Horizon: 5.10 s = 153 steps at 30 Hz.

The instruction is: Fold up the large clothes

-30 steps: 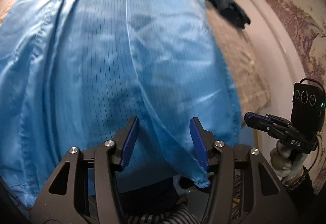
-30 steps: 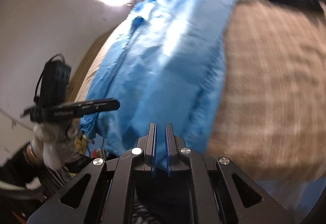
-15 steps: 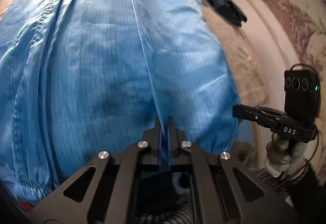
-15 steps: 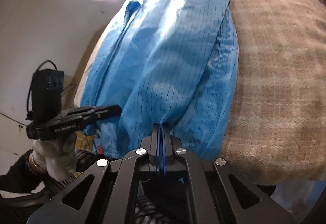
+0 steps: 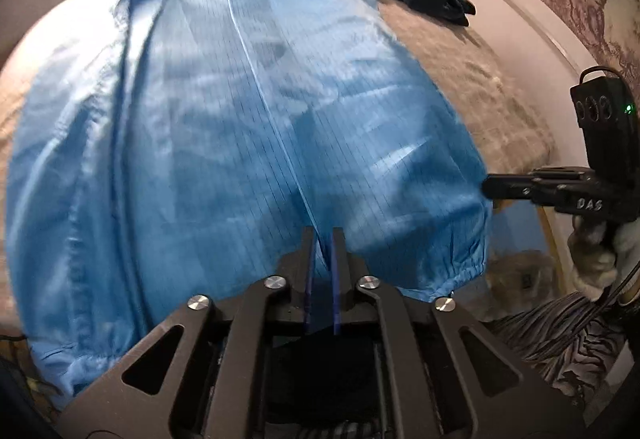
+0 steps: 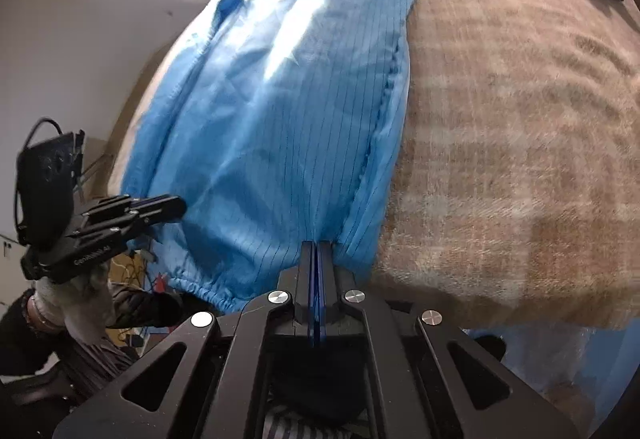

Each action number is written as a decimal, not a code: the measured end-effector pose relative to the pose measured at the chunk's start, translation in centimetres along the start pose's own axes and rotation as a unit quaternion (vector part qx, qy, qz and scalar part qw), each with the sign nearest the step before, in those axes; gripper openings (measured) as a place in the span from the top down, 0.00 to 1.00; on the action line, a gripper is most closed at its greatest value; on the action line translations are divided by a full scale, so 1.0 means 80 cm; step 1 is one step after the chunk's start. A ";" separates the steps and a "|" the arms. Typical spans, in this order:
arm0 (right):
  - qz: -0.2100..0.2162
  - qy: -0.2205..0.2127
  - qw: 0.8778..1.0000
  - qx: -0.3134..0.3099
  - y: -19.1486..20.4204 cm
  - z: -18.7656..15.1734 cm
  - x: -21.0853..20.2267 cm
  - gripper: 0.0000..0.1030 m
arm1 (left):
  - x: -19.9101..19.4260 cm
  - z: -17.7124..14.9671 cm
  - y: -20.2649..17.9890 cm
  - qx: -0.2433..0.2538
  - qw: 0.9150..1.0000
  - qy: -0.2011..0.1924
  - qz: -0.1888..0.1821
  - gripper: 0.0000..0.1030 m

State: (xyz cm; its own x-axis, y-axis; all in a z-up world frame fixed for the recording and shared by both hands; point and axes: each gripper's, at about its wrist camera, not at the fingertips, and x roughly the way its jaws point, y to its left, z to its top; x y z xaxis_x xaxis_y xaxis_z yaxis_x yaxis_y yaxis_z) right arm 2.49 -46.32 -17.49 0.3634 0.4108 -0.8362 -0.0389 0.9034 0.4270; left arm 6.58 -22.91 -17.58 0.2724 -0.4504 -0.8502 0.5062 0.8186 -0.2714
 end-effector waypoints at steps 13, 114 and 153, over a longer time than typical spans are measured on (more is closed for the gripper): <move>-0.012 -0.151 0.988 0.037 -0.069 0.024 -0.104 0.96 | 0.014 0.003 -0.167 0.124 0.991 -0.050 -0.020 0.58; 0.001 -0.075 0.997 -0.012 0.123 0.427 0.140 0.98 | -0.054 -0.094 0.142 -0.325 0.929 -0.098 -0.149 0.93; -0.014 0.005 0.999 -0.031 0.137 0.040 -0.012 0.67 | -0.154 -0.135 0.142 -0.274 0.948 -0.115 -0.111 0.50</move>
State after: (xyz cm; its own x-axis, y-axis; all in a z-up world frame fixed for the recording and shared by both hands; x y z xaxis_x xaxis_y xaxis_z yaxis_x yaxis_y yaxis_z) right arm 4.74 -37.20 -10.92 0.3565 0.3868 -0.8504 -0.0873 0.9201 0.3819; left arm 0.10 -4.21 -15.07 0.4123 -0.6474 -0.6410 0.0870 0.7283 -0.6797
